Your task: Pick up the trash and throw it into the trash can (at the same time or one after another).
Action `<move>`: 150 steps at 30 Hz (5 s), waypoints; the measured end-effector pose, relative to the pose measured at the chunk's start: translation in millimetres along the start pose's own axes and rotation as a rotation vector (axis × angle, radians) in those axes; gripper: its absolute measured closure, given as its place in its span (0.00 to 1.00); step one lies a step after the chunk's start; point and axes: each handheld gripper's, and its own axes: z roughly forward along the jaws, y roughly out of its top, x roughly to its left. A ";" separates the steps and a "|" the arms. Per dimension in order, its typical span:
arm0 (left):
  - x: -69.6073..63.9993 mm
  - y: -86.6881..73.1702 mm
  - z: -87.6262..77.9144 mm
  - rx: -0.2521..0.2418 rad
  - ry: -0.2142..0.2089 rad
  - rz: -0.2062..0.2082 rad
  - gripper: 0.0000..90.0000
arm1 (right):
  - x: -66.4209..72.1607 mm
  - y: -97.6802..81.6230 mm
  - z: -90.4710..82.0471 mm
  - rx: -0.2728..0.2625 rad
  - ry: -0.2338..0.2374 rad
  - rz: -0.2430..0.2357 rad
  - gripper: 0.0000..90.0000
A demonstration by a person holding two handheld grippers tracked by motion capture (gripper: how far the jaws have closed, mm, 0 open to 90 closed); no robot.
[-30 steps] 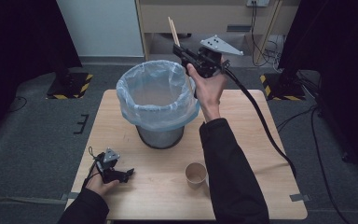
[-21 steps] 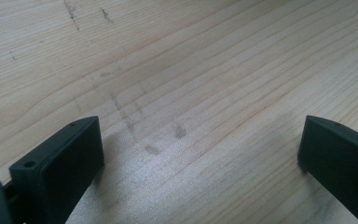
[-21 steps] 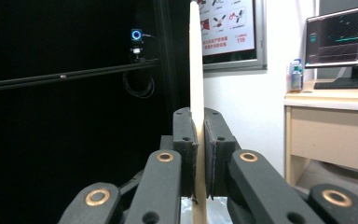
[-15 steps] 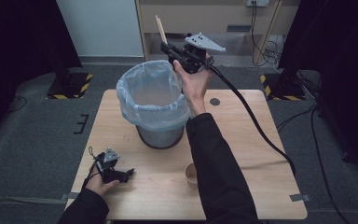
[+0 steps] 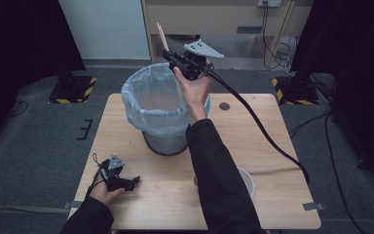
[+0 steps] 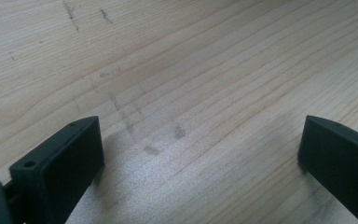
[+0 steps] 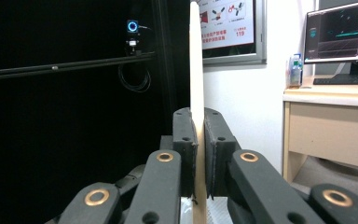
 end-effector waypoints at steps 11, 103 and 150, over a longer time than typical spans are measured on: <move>-0.1 0.1 0.0 0.000 -0.001 0.001 0.00 | -2.4 12.8 -12.6 -0.010 -0.002 0.010 0.62; -2.4 -0.3 -0.3 0.000 -0.002 0.001 0.00 | -99.1 -224.9 -291.5 0.934 -0.118 0.225 0.85; -2.3 -0.3 -0.3 -0.001 -0.003 0.002 0.00 | -108.2 -159.1 -312.6 0.447 -0.294 0.234 0.94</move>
